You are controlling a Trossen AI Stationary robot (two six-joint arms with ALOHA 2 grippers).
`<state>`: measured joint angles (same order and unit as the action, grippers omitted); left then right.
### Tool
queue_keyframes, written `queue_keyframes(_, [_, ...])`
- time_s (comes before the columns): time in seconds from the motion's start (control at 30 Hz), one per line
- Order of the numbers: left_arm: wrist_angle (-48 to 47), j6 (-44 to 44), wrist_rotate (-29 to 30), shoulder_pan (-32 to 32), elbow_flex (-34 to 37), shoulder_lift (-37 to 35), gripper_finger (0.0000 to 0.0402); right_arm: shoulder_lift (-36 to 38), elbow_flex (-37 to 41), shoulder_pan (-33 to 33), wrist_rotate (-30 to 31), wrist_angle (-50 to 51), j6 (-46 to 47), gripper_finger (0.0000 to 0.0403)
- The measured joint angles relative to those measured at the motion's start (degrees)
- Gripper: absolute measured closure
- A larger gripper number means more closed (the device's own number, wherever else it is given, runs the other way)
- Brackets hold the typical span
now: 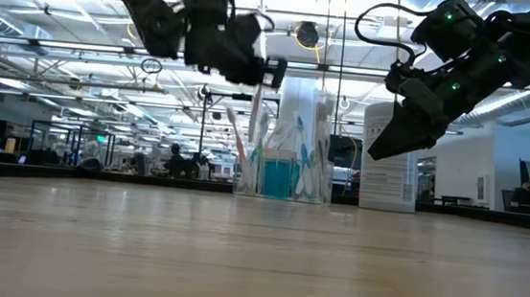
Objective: Pick & Place toothbrushing station
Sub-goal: Put the orange toothbrush into the transparent organizer
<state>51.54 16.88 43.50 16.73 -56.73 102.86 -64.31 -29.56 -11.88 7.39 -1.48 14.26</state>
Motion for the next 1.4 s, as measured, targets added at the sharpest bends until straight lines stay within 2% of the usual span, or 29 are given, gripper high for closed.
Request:
queue_keyframes(0.1, [3.1,1.9,-0.4,2.1,0.0,3.3,0.04,0.0,0.0,0.0,0.0,0.0,-0.2,0.0264])
queue_keyframes(0.2, [4.2,-0.4,-1.1,4.0,0.0,5.2,0.0398,0.0,0.0,0.0,0.0,-0.1,-0.2,0.0264])
queue_keyframes(0.37, [1.3,-7.7,-2.6,4.5,0.0,7.5,0.0397,0.0,0.0,0.0,0.0,0.0,-0.2,0.0264])
queue_keyframes(0.47, [-0.9,-8.5,-2.9,3.5,0.0,8.6,0.0398,0.0,0.0,0.0,0.0,0.0,-0.2,0.0264])
queue_keyframes(0.67, [-8.1,-8.4,-3.0,0.7,0.0,8.6,0.0394,0.0,0.0,0.0,0.0,0.0,-0.2,0.0264])
queue_keyframes(0.83, [-8.0,-7.9,-3.0,-0.3,0.0,8.6,0.0399,0.0,0.0,0.0,0.0,0.0,0.0,0.0264])
queue_keyframes(0.93, [-7.7,-7.9,-2.9,-0.2,0.0,8.6,0.0386,0.0,0.0,0.0,0.0,0.0,0.0,0.0264])
queue_keyframes(1.2, [-8.4,-16.9,-2.6,0.7,0.0,8.6,0.037,0.0,0.0,0.0,0.0,0.0,0.0,0.0264])
queue_keyframes(1.4, [-9.6,-14.5,-6.0,0.7,0.0,8.6,0.0366,0.0,0.0,0.0,-0.1,0.0,0.0,0.0264])
